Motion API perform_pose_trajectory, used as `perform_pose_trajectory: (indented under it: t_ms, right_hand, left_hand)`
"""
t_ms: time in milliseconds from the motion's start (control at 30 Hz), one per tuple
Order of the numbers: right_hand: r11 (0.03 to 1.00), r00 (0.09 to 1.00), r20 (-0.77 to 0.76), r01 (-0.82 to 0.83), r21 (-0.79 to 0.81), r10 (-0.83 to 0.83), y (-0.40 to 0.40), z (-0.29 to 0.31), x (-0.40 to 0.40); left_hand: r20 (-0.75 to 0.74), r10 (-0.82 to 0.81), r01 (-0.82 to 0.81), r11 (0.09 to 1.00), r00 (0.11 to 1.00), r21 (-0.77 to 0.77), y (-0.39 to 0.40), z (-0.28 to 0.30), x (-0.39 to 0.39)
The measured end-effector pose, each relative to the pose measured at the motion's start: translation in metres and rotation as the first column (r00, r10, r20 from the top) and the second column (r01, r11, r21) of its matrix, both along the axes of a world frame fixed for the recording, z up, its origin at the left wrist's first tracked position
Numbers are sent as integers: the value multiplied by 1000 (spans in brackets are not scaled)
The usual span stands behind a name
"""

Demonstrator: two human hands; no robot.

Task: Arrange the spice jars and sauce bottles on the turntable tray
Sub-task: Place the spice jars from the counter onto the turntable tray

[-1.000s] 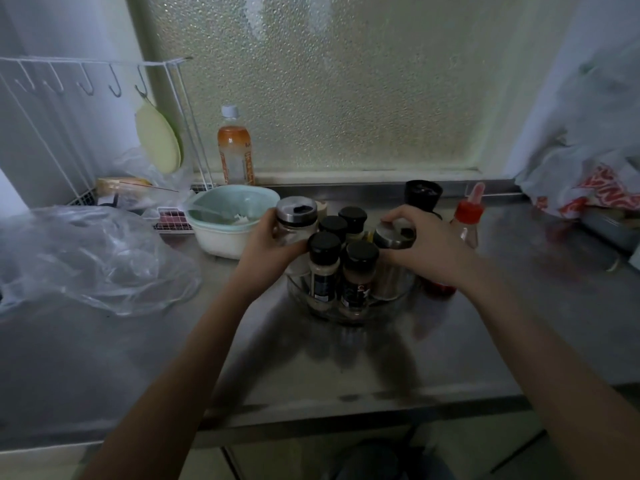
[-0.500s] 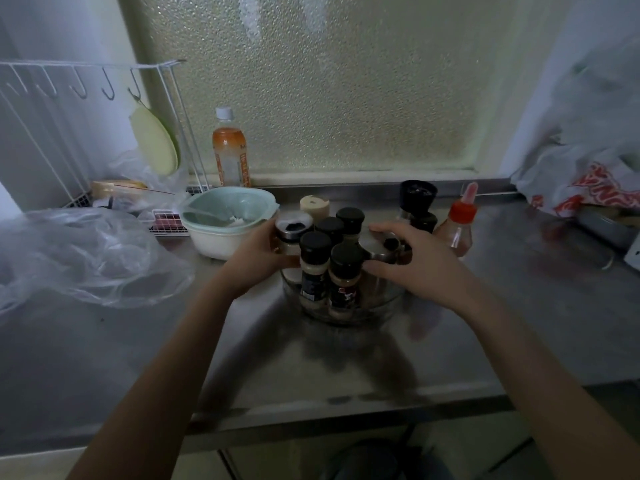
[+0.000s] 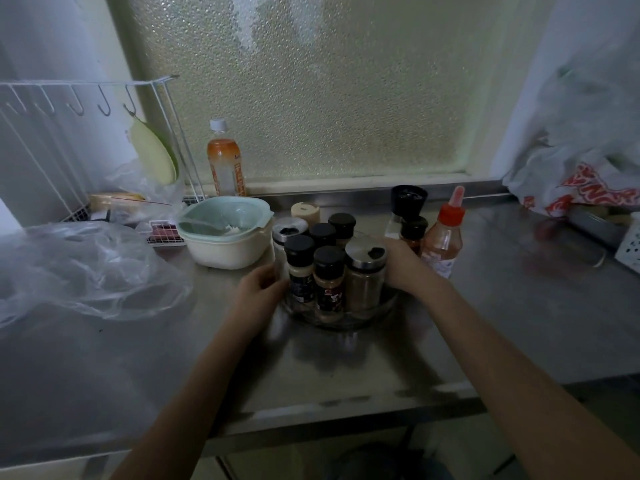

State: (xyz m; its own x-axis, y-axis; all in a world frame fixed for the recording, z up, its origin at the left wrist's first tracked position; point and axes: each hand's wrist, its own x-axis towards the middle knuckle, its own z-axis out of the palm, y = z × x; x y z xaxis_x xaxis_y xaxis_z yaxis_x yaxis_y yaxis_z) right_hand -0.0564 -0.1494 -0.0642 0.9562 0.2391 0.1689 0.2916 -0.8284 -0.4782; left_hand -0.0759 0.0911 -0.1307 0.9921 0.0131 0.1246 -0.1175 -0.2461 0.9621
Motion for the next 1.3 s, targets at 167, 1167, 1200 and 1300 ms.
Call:
perform_pose_trajectory:
  t_ms: [167, 1167, 1200, 1300]
  right_hand:
    - [986, 994, 72, 86, -141, -77, 4, -9, 22]
    - [961, 862, -487, 236, 143, -139, 16, 26, 39]
    - [931, 873, -470, 271, 244, -131, 17, 25, 38]
    - [830, 906, -395, 335, 445, -153, 17, 15, 44]
  left_hand:
    - [40, 59, -65, 984, 997, 164, -8, 13, 7]
    - [97, 208, -212, 977, 973, 34, -5, 0, 13]
    - [99, 212, -216, 976, 972, 29, -5, 1, 14]
    - [105, 223, -228, 973, 969, 35, -6, 1, 16]
